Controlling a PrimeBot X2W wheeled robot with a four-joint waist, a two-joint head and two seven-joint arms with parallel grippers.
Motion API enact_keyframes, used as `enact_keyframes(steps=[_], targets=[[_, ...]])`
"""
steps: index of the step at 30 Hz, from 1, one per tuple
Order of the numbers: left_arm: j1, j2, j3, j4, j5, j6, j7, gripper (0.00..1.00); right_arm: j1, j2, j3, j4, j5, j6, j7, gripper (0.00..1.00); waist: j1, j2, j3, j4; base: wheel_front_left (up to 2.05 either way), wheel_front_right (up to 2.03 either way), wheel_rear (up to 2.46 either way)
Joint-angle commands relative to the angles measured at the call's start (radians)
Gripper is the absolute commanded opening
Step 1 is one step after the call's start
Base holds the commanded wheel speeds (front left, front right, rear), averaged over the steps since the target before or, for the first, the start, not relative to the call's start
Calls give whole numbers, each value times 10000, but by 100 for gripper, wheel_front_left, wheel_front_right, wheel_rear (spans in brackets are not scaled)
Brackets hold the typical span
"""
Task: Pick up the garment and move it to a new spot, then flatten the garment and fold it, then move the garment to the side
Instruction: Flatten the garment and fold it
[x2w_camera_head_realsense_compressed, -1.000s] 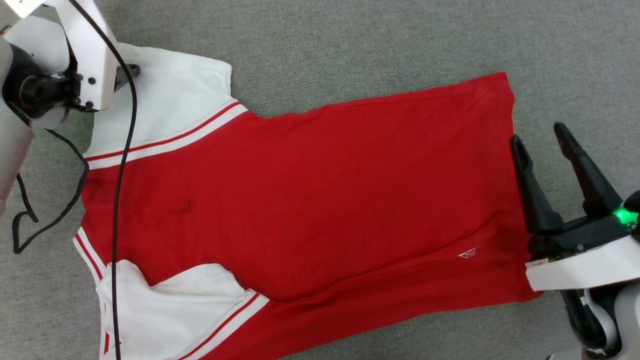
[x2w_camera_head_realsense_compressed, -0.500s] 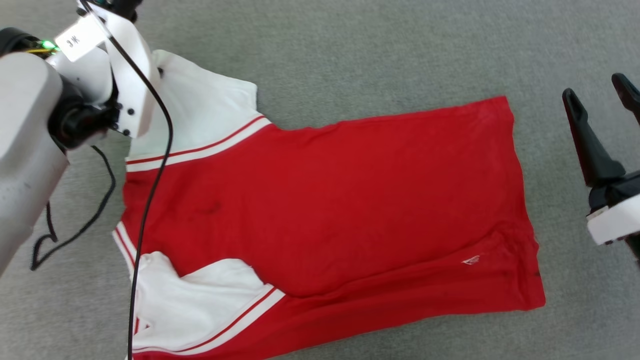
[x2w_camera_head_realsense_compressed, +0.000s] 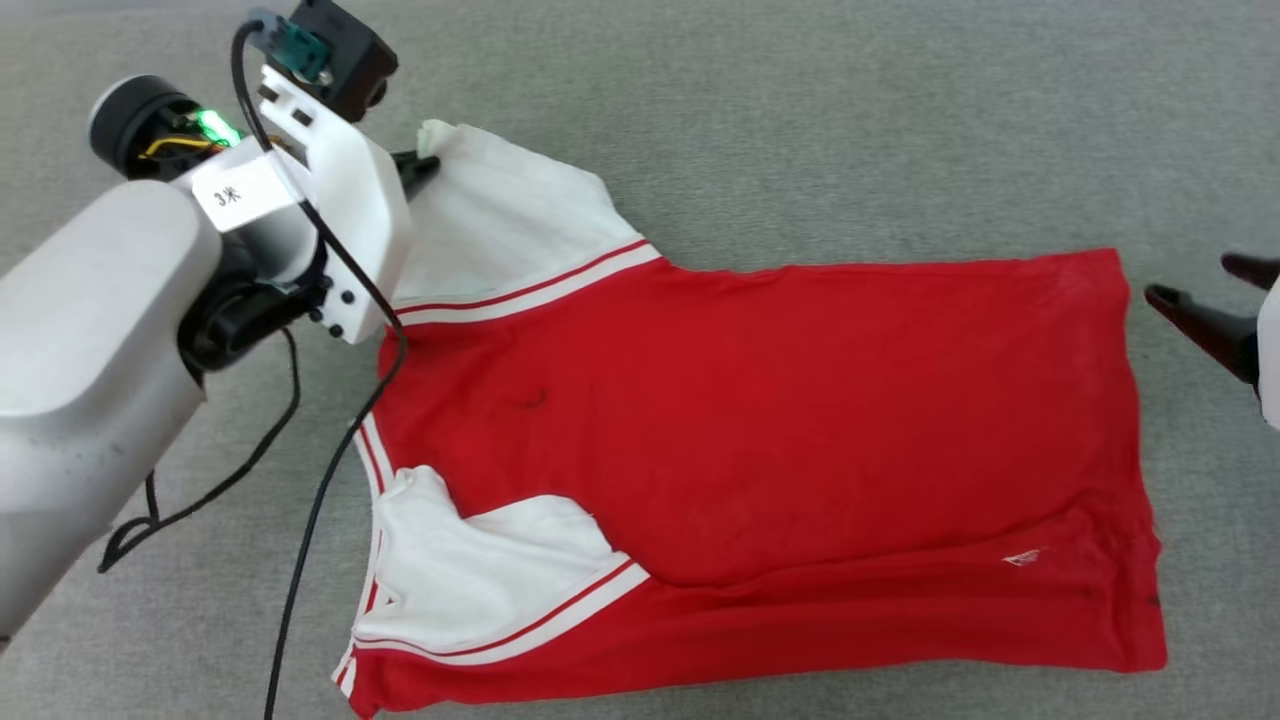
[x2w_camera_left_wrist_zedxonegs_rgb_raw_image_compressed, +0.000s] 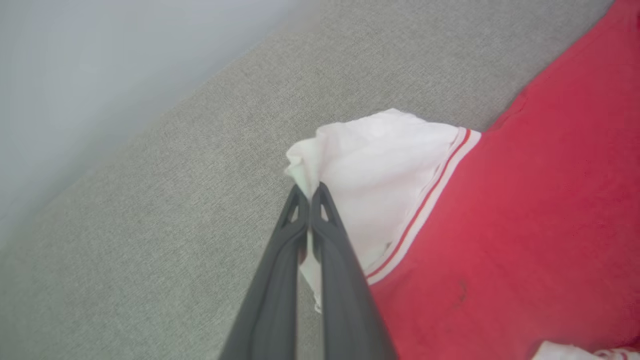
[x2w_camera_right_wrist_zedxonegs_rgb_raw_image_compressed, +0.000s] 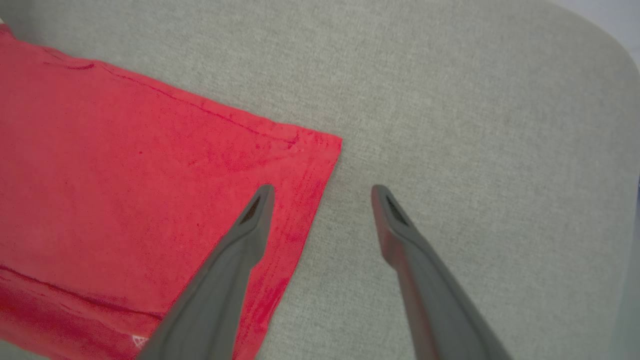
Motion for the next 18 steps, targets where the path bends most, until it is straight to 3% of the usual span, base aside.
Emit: enact_keyframes(steps=[1,6,14,18], targets=[[113,-2,32,-175,29,73,-115,0,-378,-160,199,254,4,-10,339,100,0,0,87,185,0,0,0],[31,-8,46,-708,211,228,-292,0,-1069,65,769,1407,-19,-12,938,100,0,0,368,477,0,0,0],[-178,-46,70,-1182,405,325,-479,0,-1805,567,1252,3019,-236,-10,339,100,0,0,871,791,0,0,0],[-137,-24,65,-1251,451,370,-615,0,-1732,751,2023,3723,-197,-7,309,100,0,0,1014,862,0,0,0]])
